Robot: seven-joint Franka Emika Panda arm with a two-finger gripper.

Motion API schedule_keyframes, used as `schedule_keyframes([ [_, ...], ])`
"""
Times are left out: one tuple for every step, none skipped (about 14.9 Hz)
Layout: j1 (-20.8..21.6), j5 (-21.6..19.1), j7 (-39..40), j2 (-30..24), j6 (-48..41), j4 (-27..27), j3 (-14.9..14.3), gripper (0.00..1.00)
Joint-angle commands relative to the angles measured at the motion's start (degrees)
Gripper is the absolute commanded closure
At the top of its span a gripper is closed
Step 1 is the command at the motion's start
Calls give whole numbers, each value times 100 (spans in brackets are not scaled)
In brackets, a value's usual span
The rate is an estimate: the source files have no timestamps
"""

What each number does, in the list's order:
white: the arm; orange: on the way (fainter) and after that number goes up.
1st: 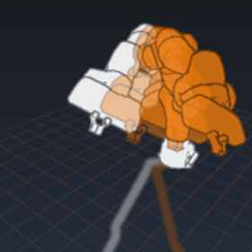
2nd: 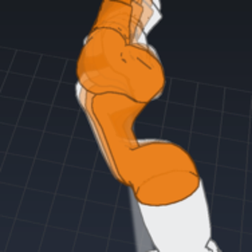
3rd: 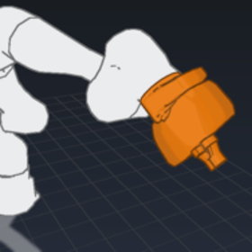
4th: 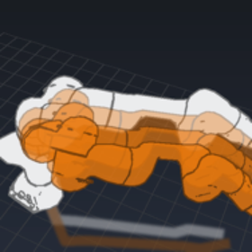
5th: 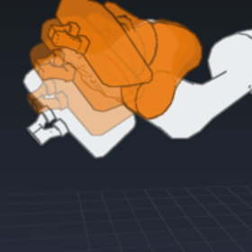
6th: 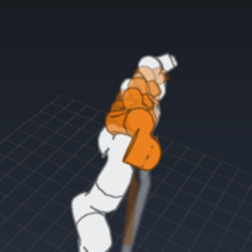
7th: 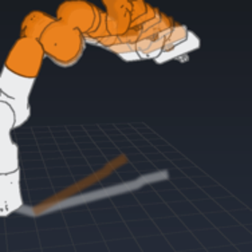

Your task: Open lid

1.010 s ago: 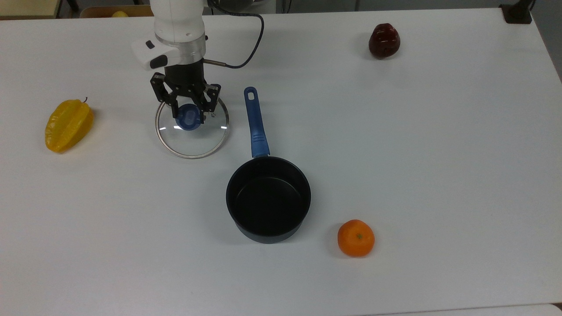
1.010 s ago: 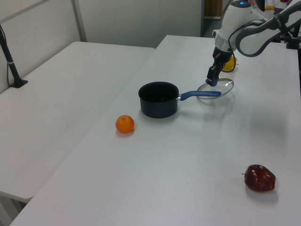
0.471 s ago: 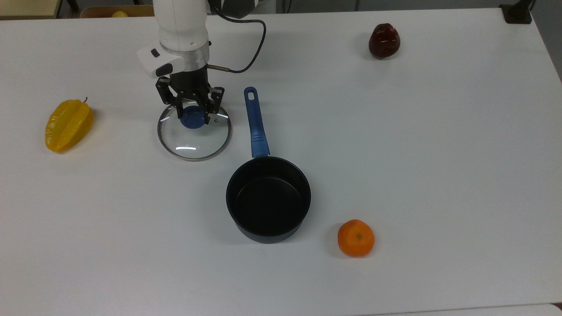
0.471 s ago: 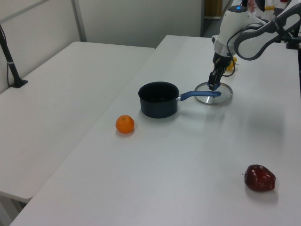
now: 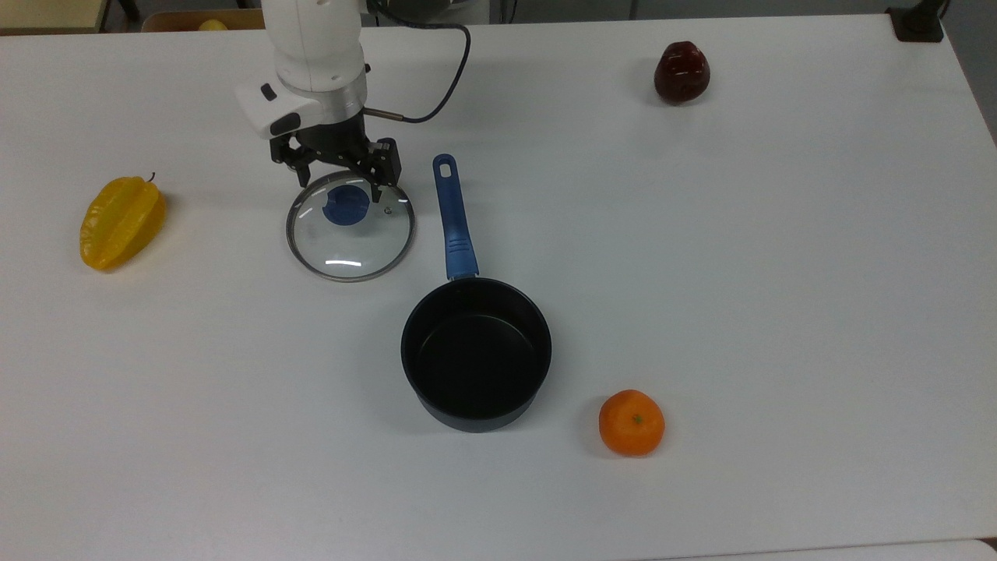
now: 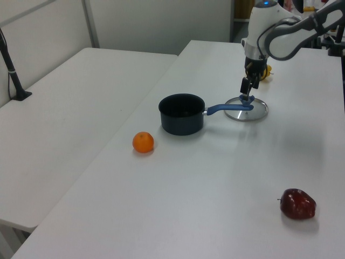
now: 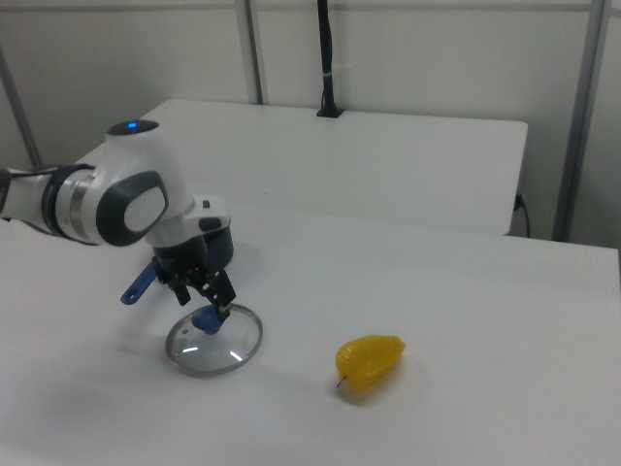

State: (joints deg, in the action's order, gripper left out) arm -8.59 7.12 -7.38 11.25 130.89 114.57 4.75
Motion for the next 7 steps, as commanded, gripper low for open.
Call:
schedule_keyframes([
  [103, 105, -105, -298, -1010, -470, 26, 0],
  [269, 105, -88, -404, -1509, -749, 26, 0],
  [366, 105, -79, -474, -1836, -926, 26, 0],
  [515, 105, -62, -597, -2205, -1154, 26, 0],
  [708, 105, 34, -763, -2452, -1313, 9, 0],
  [823, 53, 88, -869, -2594, -1393, -17, 0],
  [955, 17, 97, -966, -2787, -1472, -52, 0],
])
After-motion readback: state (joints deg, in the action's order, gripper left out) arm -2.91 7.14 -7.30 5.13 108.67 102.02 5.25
